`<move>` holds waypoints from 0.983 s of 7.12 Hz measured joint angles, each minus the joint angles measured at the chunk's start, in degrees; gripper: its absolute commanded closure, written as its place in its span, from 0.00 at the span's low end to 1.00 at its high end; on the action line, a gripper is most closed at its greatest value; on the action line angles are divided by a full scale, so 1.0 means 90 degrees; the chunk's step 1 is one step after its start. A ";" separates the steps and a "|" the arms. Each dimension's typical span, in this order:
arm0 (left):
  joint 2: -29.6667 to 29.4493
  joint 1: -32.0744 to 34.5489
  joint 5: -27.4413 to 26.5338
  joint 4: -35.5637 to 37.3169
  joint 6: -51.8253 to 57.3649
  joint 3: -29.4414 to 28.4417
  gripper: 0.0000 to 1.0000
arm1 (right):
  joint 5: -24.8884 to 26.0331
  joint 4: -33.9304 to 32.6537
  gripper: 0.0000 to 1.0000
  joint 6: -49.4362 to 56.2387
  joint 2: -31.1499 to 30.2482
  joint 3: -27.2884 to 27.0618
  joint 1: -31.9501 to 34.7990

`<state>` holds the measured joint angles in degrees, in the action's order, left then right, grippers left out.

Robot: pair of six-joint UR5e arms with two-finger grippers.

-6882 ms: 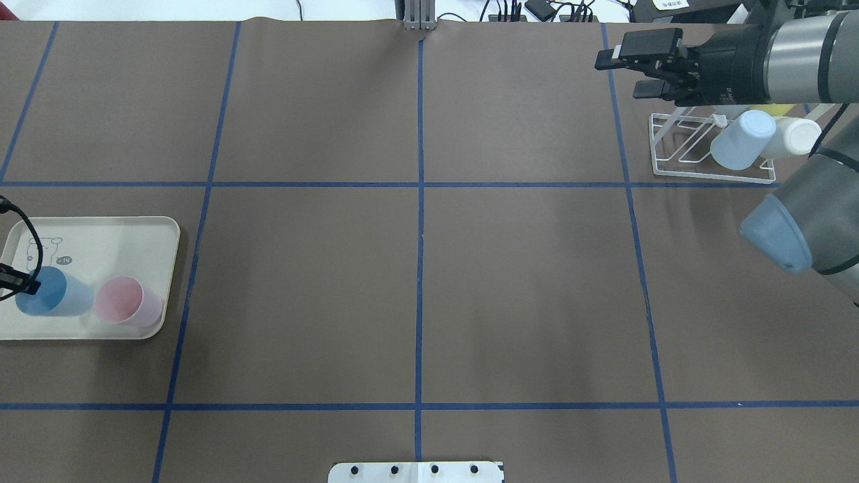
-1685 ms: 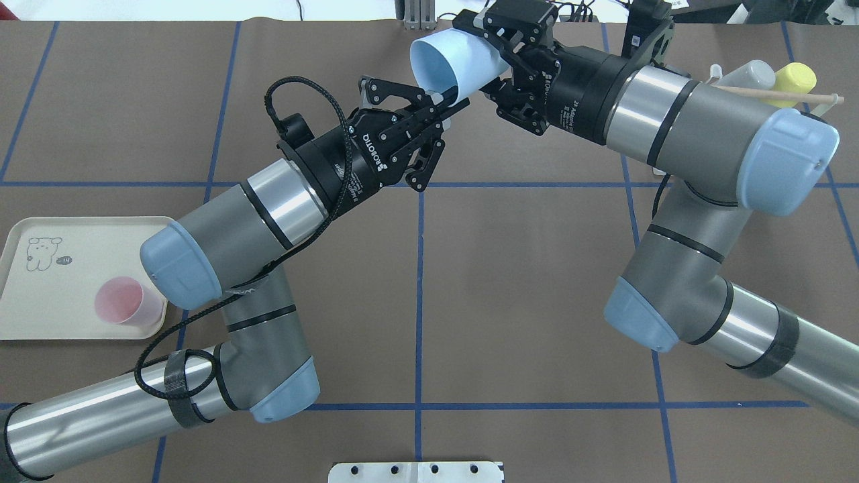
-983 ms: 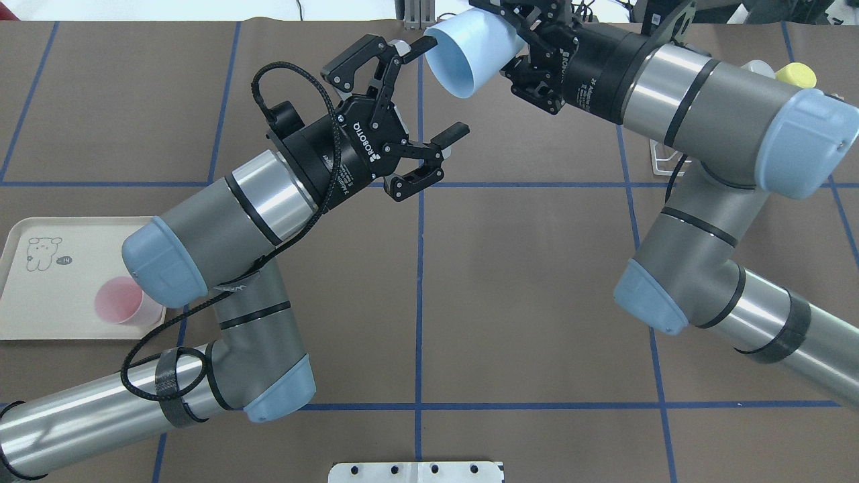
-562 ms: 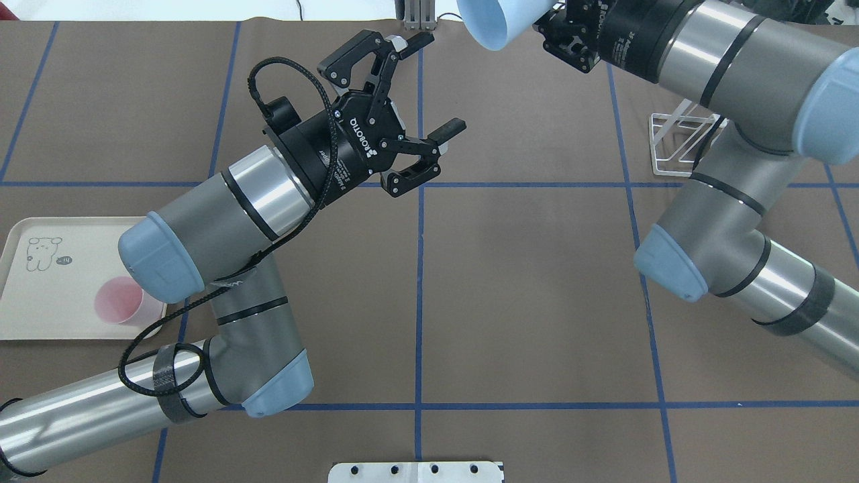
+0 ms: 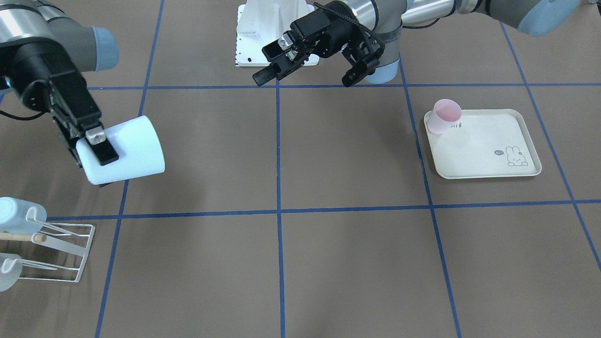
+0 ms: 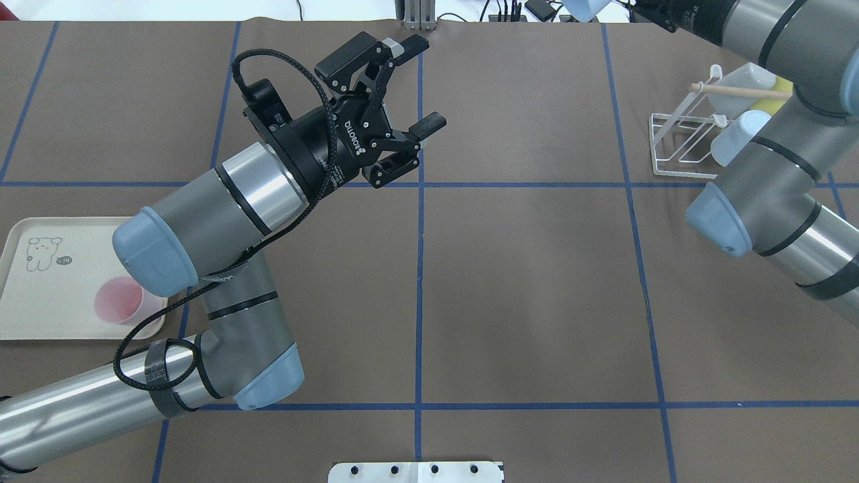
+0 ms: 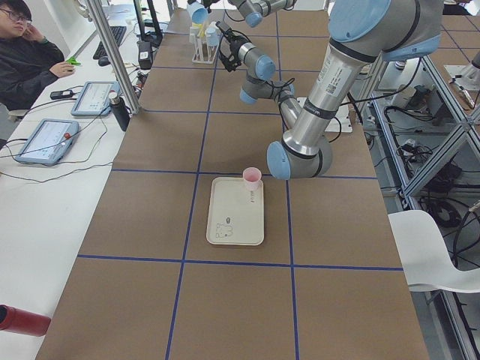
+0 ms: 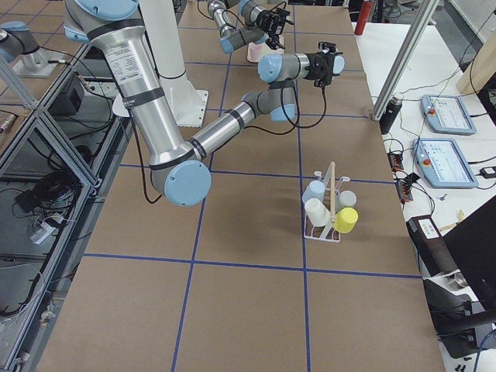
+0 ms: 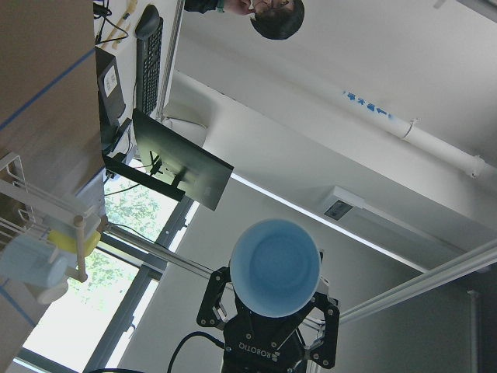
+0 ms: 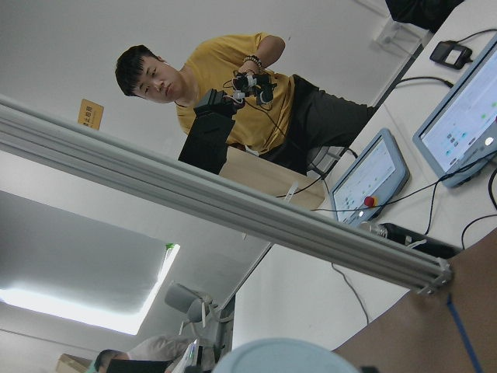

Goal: Transfer IKEA cup to right arm and place on rack

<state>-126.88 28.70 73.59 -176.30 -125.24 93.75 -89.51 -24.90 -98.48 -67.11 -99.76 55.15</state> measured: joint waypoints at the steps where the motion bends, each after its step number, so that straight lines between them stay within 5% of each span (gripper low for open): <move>1: 0.0030 0.0020 0.0046 0.0281 0.0560 0.0008 0.00 | 0.0004 -0.0309 1.00 0.0522 -0.0045 0.0079 0.0132; 3: 0.0025 0.0245 0.0553 0.1408 0.1636 0.0099 0.00 | 0.0174 -0.1316 1.00 0.1875 -0.0078 0.0107 0.0242; 7: 0.0383 0.0416 0.0863 0.3427 0.3053 0.0834 0.00 | 0.1702 -0.2648 1.00 0.4153 -0.0106 0.0691 0.0307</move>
<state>-123.43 32.44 81.35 -145.46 -97.76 101.25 -74.19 -48.73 -61.11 -68.06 -93.54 57.91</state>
